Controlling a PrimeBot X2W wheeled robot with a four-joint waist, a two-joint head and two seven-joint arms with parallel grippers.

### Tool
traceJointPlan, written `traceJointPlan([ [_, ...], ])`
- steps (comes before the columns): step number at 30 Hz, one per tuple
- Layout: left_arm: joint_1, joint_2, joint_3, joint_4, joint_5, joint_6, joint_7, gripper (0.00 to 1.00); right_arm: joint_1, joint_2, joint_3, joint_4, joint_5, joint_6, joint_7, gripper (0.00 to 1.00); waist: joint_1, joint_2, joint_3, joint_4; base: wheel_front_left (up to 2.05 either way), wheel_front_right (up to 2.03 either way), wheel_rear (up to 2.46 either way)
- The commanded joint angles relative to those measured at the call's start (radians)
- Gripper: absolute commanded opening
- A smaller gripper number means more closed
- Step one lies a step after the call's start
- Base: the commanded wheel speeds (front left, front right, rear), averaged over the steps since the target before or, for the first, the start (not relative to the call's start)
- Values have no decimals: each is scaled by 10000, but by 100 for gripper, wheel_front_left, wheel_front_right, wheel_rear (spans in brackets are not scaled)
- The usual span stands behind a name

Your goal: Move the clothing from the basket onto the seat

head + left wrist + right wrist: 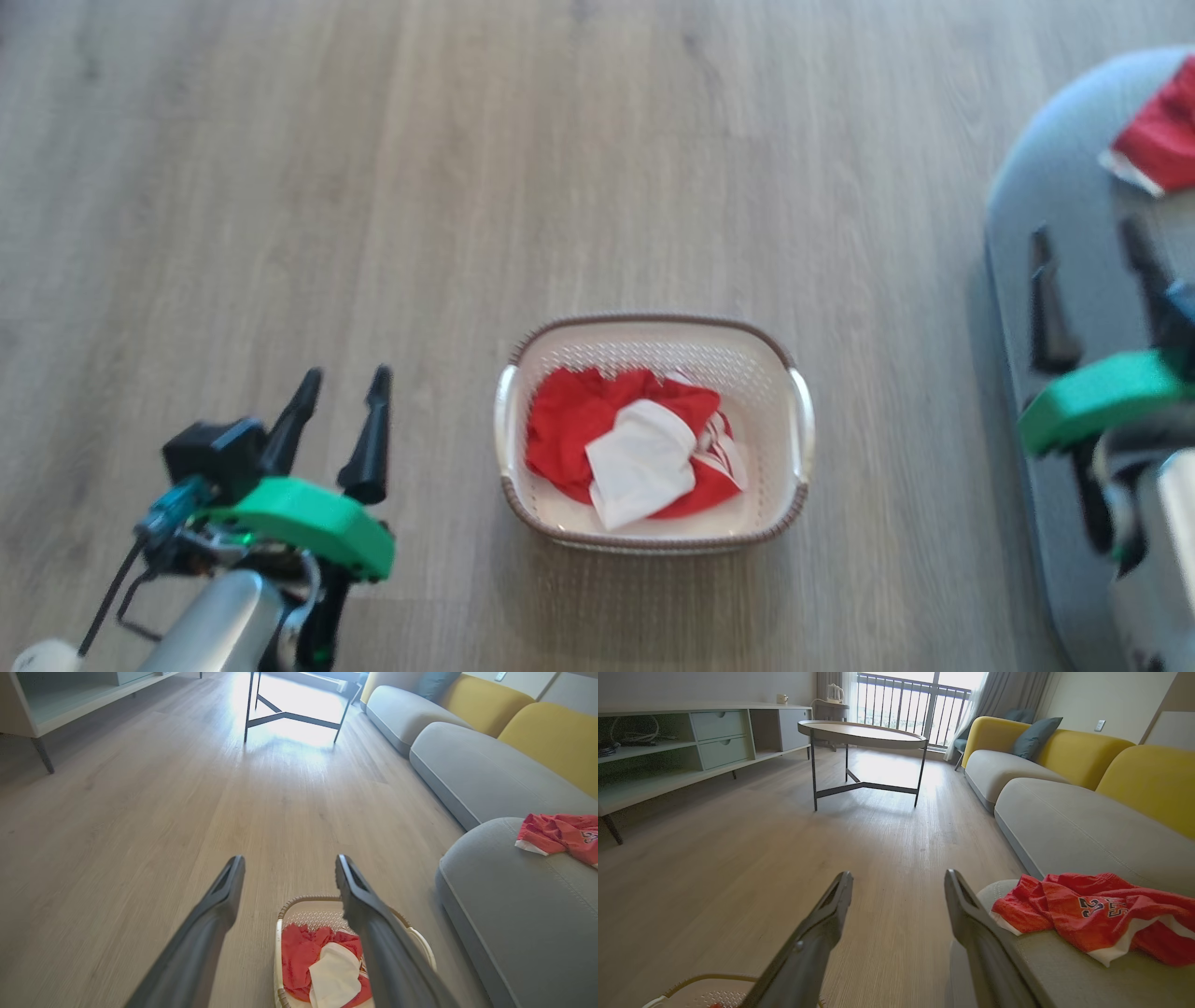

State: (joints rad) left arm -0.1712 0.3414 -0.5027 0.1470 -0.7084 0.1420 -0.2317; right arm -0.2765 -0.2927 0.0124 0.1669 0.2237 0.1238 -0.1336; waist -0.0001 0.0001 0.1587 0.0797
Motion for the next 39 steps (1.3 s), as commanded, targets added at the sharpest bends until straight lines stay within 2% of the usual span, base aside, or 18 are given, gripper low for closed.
traceJointPlan([
  [1,-138,359,595,-85,69,72,-190,100,168,-5,267,-330,-150,69,-339,100,1,-1,-417,440,0,0,0],
  [5,220,295,1031,205,249,52,-279,100,776,303,460,-122,-683,69,-923,100,1,-1,-602,581,0,0,0],
  [11,727,-77,1758,227,914,-212,-296,100,1614,888,492,267,-990,69,-1258,100,1,-1,-767,595,0,0,0],
  [18,1219,-653,2846,139,1688,-642,-299,100,2206,1458,170,-184,-1163,69,-1279,100,1,-1,-673,313,0,0,0],
  [32,1288,-1376,3883,303,2618,-1444,-300,100,2220,1548,-43,-583,-1344,69,-1281,100,1,-1,-470,-46,0,0,0],
  [39,894,-1635,4078,143,2937,-1826,-300,100,1878,1569,-206,-1024,-1437,69,-1281,100,1,-1,466,-122,0,0,0],
])
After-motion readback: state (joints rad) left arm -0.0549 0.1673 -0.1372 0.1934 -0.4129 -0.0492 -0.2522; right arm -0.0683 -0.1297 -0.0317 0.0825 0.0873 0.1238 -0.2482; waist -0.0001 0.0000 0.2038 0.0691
